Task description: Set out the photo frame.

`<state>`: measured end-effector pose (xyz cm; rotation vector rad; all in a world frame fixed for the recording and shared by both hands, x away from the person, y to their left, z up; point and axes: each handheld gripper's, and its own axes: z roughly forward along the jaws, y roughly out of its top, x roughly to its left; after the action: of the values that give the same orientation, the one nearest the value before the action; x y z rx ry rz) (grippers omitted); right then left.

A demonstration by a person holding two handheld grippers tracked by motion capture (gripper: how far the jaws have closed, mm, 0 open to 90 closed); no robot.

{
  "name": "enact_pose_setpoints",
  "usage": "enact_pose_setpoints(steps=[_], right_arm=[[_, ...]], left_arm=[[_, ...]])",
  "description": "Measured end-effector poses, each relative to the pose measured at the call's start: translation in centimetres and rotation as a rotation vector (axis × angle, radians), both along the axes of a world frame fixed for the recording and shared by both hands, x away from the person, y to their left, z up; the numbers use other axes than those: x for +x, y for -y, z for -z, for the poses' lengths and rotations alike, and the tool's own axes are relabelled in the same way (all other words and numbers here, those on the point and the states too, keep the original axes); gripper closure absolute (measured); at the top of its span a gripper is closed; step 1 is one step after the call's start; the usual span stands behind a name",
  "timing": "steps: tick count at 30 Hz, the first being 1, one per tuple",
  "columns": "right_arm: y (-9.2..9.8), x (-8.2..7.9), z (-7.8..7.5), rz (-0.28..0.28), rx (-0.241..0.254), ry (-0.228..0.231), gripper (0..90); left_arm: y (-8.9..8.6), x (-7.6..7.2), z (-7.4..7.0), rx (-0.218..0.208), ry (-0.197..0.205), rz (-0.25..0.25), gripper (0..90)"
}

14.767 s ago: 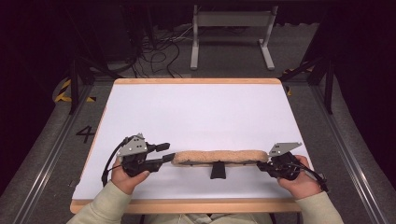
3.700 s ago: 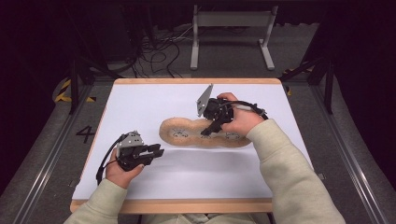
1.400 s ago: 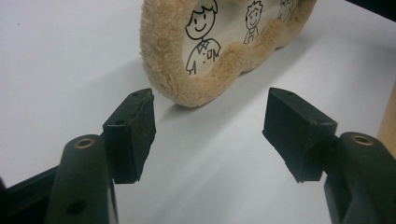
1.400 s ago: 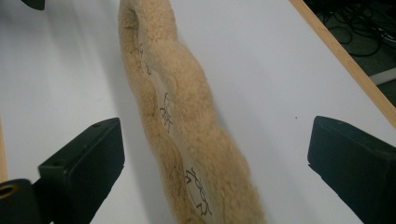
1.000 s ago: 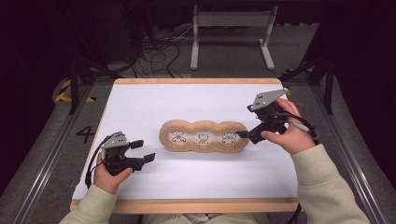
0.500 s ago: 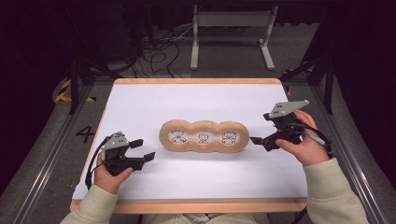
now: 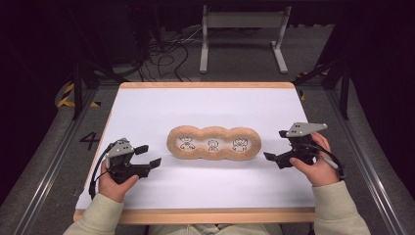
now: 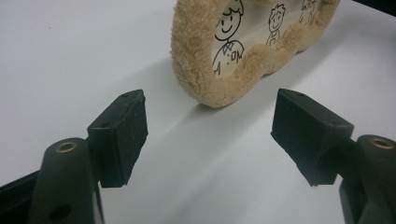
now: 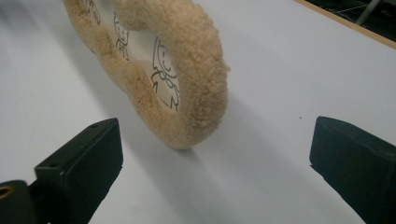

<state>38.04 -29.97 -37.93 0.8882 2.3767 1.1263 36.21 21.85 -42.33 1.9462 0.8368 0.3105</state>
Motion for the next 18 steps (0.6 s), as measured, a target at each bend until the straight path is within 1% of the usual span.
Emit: enact_pose_setpoints(steps=[2,3,5,9,11,13,14,16,18], right_arm=[[0.2,0.0,0.7,0.001,-0.024,-0.02,3.0],[0.4,-0.1,1.0,0.002,-0.026,-0.018,3.0],[0.7,-0.1,1.5,0.022,-0.026,-0.01,2.9],[1.1,-0.4,2.2,0.044,-0.004,0.007,2.8],[1.3,-0.6,2.7,0.053,0.001,0.012,2.7],[1.4,-0.7,3.5,0.076,0.005,0.01,2.6],[1.4,-0.7,4.0,0.084,-0.006,0.007,2.6],[1.6,-0.7,5.0,0.091,-0.026,-0.006,2.6],[1.9,-0.6,5.9,0.108,-0.028,-0.015,2.6]], left_arm=[[0.0,0.0,0.1,-0.003,-0.007,-0.004,27.1],[0.0,0.0,0.1,-0.01,-0.008,-0.006,27.2],[-0.1,0.0,0.2,-0.011,-0.013,-0.01,27.2],[-0.3,0.2,0.2,-0.004,0.01,-0.014,27.2],[-0.3,0.2,0.3,-0.001,0.002,-0.018,27.1],[-0.3,0.2,0.4,-0.004,0.002,-0.025,27.0],[-0.3,0.1,0.4,-0.007,0.015,-0.028,27.3],[-0.2,0.0,0.5,-0.017,0.023,-0.027,28.1],[-0.1,0.1,0.5,-0.007,0.033,-0.021,28.1]])
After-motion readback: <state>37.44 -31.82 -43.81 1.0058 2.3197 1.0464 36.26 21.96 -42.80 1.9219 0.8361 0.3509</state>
